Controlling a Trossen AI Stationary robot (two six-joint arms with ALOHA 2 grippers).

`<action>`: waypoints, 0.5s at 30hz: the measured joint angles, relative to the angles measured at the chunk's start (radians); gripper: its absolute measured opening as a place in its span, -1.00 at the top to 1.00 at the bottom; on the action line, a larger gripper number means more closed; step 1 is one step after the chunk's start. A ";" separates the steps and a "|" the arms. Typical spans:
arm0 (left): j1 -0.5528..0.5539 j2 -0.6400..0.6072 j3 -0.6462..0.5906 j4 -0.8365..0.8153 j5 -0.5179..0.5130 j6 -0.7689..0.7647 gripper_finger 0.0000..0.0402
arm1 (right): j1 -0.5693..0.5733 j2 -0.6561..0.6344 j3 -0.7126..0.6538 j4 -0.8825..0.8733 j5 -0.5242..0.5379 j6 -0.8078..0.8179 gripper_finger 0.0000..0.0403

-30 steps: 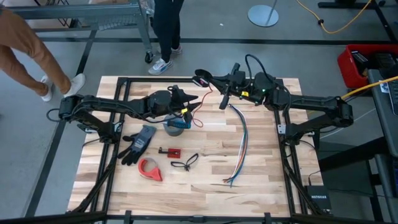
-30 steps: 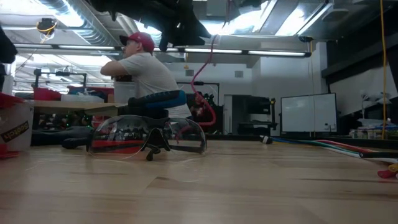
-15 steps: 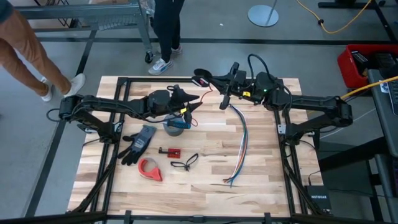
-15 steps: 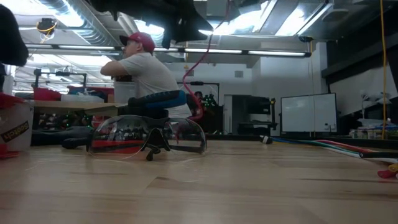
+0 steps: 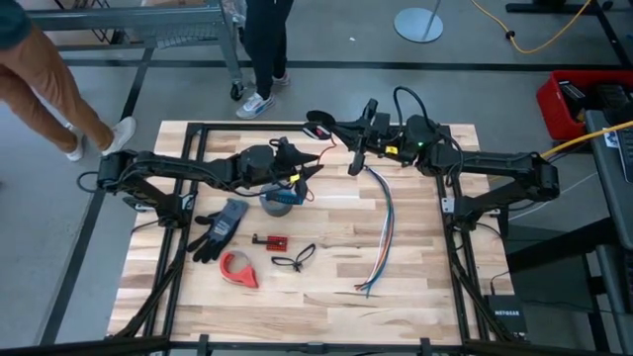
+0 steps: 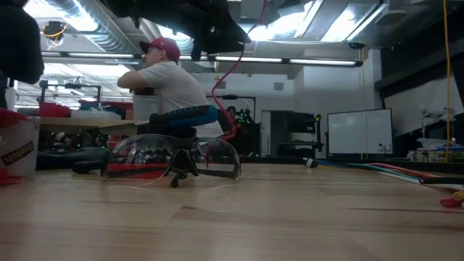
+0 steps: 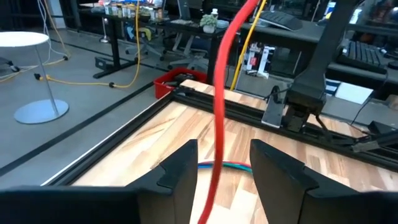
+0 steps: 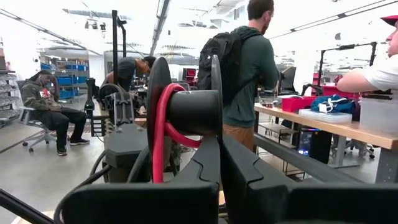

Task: Coil cords
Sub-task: Coil the red wire into the black spool

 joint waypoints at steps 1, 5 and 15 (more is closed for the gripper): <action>0.000 0.000 0.000 -0.003 0.000 0.000 0.37 | 0.000 0.000 0.000 0.001 -0.002 0.000 1.00; 0.000 0.000 0.000 -0.010 0.000 0.006 0.59 | 0.000 0.000 0.000 0.002 -0.004 0.000 1.00; 0.002 -0.002 0.000 -0.088 -0.126 0.013 0.97 | 0.000 0.000 0.000 -0.069 -0.015 0.000 1.00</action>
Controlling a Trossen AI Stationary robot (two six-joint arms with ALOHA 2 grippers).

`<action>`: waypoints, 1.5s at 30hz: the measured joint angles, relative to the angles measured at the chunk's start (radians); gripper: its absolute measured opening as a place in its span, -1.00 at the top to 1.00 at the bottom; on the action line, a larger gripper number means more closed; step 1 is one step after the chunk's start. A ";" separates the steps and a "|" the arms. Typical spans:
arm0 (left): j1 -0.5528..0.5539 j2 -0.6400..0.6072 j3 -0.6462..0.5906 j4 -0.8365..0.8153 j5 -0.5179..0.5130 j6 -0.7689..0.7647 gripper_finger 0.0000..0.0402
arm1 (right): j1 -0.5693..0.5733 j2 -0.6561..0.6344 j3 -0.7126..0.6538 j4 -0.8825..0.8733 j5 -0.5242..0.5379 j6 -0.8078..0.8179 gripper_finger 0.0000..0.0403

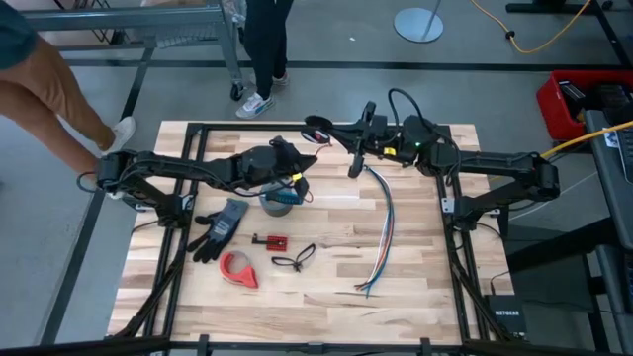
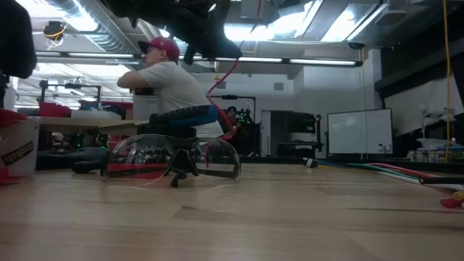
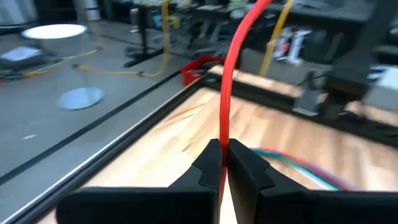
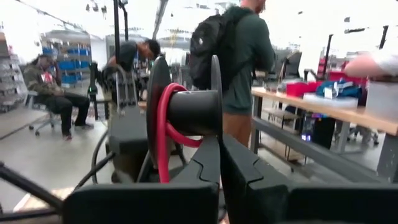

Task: Coil cords
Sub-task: Coil the red wire into the black spool

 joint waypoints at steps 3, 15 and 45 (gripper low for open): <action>0.000 -0.006 0.000 -0.050 -0.058 0.017 0.98 | 0.000 0.000 0.000 -0.051 0.000 0.002 1.00; 0.043 -0.073 0.000 -0.169 -0.146 0.042 0.99 | -0.001 -0.001 0.000 -0.279 0.000 0.004 1.00; 0.054 -0.170 0.000 -0.340 -0.145 -0.005 1.00 | -0.001 -0.002 0.000 -0.455 0.413 -0.039 1.00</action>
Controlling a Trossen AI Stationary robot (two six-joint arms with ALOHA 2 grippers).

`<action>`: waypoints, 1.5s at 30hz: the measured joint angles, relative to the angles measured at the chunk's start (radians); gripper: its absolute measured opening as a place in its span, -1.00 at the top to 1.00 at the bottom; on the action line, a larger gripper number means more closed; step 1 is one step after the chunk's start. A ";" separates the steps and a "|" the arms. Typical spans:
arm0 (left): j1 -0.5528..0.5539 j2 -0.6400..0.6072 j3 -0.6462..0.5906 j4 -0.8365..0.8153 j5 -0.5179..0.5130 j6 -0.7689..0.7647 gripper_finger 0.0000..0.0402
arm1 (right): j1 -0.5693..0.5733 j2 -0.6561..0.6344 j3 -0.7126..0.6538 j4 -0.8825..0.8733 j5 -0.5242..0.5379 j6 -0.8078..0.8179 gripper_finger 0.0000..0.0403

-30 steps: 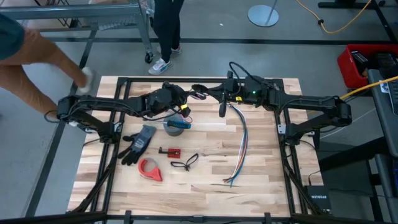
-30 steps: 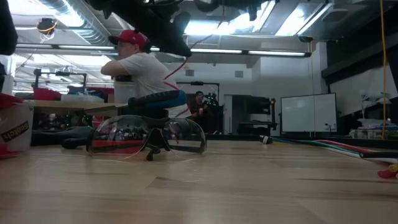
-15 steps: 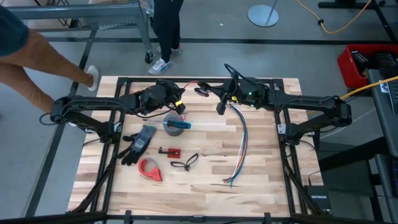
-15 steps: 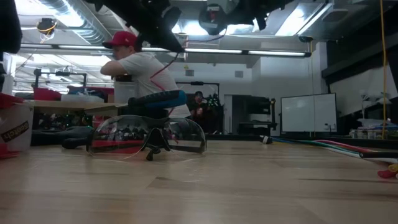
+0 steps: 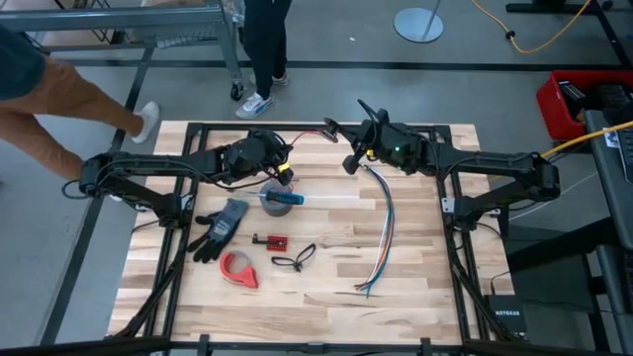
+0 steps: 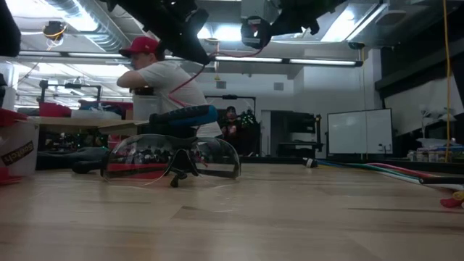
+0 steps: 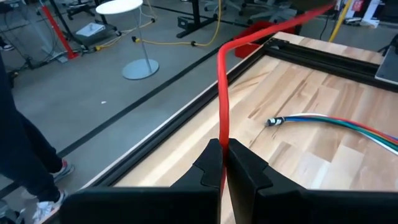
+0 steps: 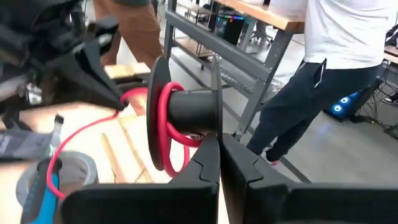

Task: Coil cords
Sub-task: Coil the red wire into the black spool

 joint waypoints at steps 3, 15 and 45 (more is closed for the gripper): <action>0.009 0.000 0.000 0.000 -0.003 0.003 1.00 | 0.000 0.000 0.000 -0.027 -0.001 -0.007 1.00; 0.032 -0.011 0.000 0.057 -0.004 0.020 1.00 | 0.001 0.000 0.000 -0.141 -0.053 0.015 1.00; -0.042 -0.003 0.000 0.321 0.211 -0.054 1.00 | 0.000 0.235 0.000 0.294 0.000 0.014 1.00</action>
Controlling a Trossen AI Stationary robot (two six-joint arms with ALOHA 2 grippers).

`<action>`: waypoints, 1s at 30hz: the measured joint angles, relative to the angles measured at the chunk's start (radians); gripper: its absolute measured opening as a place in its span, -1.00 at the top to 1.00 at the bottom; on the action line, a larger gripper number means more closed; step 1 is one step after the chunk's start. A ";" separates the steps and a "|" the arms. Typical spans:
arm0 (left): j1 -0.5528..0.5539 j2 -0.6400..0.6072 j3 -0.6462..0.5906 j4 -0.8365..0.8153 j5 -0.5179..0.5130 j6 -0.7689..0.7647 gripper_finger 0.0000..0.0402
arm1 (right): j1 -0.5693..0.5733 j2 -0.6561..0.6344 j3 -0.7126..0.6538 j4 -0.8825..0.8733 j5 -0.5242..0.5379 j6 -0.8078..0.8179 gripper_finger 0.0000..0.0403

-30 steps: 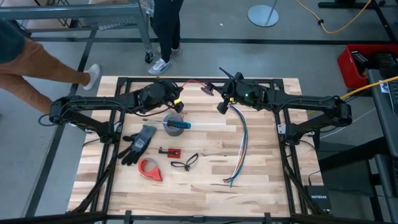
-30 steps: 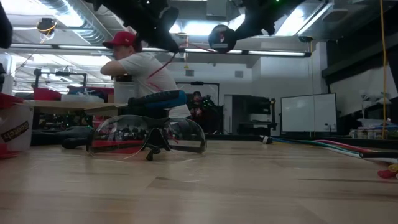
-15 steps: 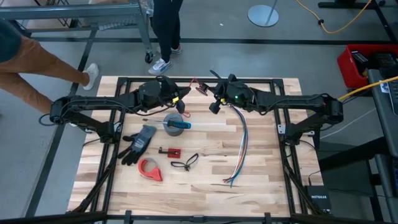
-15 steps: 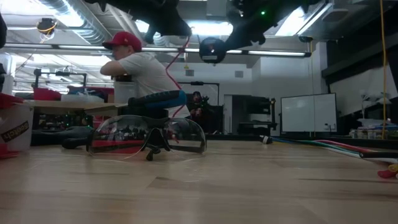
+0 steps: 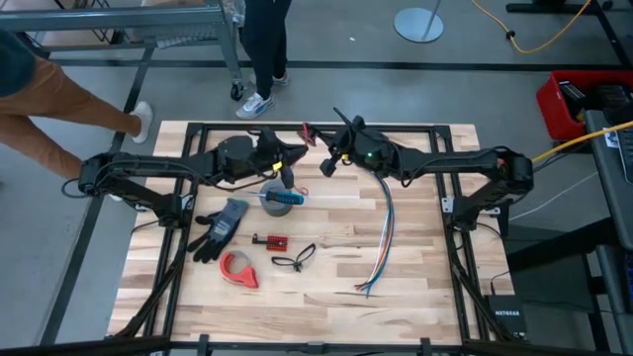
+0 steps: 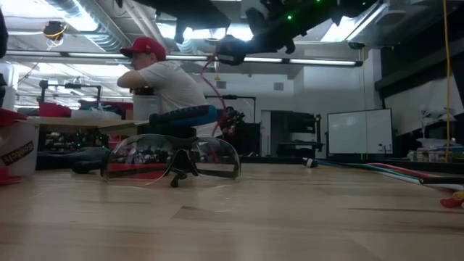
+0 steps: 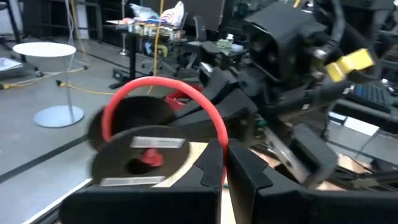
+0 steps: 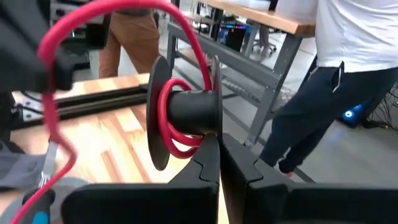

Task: Coil cords
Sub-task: Coil the red wire into the black spool

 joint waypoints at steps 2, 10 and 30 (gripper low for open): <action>-0.008 0.006 0.000 0.001 0.000 0.000 1.00 | 0.000 0.007 0.000 0.027 0.000 0.001 1.00; -0.020 0.086 0.000 0.099 0.029 -0.004 1.00 | 0.000 0.009 0.000 0.105 -0.011 0.007 1.00; -0.019 0.106 0.001 0.047 -0.032 0.053 1.00 | 0.000 -0.008 0.000 0.291 -0.151 0.088 1.00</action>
